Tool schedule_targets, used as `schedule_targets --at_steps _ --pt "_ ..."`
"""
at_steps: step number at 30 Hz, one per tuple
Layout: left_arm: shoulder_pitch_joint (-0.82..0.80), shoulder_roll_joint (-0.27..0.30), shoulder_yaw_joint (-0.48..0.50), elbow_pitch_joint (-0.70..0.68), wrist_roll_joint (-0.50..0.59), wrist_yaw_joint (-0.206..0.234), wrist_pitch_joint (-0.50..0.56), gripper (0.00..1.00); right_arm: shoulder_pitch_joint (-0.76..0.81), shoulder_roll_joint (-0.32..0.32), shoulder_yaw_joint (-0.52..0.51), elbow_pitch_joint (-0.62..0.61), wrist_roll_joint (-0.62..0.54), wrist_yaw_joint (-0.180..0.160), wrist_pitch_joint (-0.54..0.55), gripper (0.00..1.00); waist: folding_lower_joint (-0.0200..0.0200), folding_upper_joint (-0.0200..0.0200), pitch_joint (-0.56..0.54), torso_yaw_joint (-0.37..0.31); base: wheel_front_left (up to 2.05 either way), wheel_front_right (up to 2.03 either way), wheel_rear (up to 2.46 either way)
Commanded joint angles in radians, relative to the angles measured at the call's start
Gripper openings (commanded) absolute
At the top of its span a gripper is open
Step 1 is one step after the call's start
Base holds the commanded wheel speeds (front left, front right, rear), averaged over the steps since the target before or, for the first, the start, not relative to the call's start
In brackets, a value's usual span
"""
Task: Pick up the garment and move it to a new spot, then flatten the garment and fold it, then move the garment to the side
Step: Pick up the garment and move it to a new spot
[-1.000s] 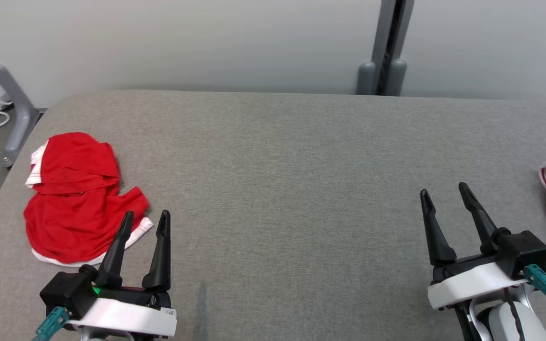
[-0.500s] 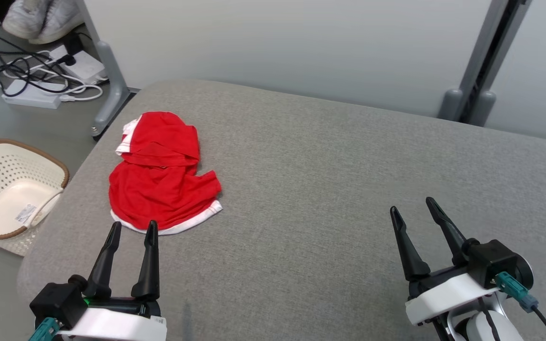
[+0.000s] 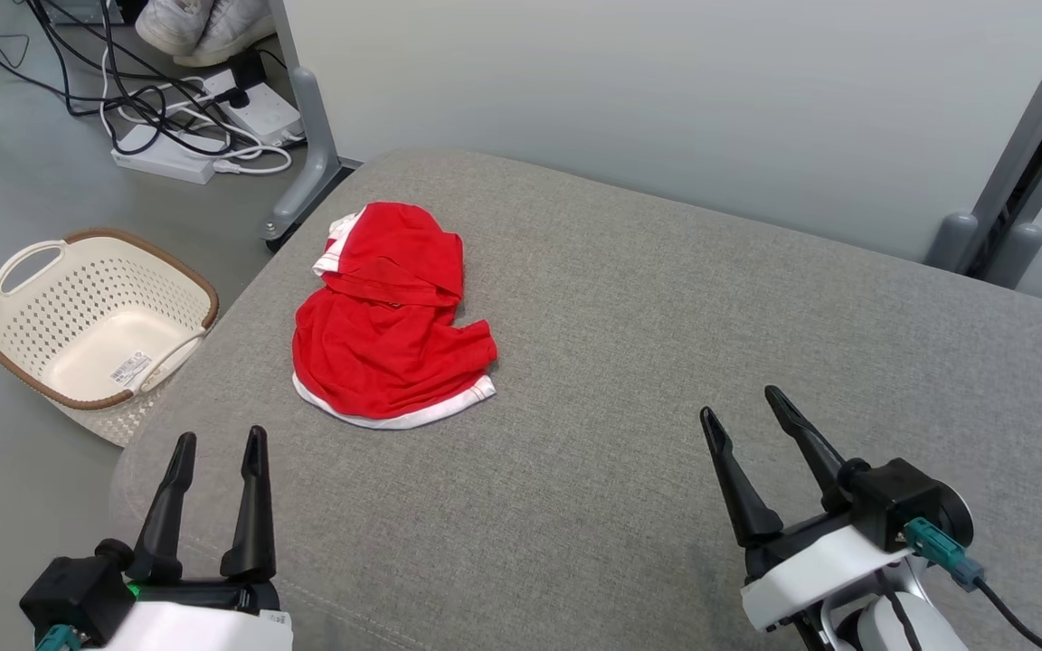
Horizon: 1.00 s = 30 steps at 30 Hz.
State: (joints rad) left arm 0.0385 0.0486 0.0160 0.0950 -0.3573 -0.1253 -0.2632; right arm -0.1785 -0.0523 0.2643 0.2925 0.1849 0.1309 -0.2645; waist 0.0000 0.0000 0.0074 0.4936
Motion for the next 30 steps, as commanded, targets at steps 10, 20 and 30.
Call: schedule_targets --at_steps 10,20,30 --pt "0.019 0.004 0.014 -0.021 -0.010 0.011 0.000 1.00 -0.033 -0.018 0.022 0.025 0.018 0.000 -0.001 1.00 0.0000 0.0000 0.005 0.005 0.00 0.00 0.00" --pt "0.019 0.004 0.005 -0.014 -0.003 0.009 0.000 1.00 -0.021 -0.019 0.021 0.030 0.031 0.000 -0.001 1.00 0.0000 0.0000 -0.009 -0.002 0.00 0.00 0.00" --pt "0.028 0.004 0.001 -0.017 0.000 0.006 0.000 1.00 -0.014 -0.020 0.021 0.025 0.033 0.000 -0.001 1.00 0.0000 0.0000 -0.015 -0.005 0.00 0.00 0.00"
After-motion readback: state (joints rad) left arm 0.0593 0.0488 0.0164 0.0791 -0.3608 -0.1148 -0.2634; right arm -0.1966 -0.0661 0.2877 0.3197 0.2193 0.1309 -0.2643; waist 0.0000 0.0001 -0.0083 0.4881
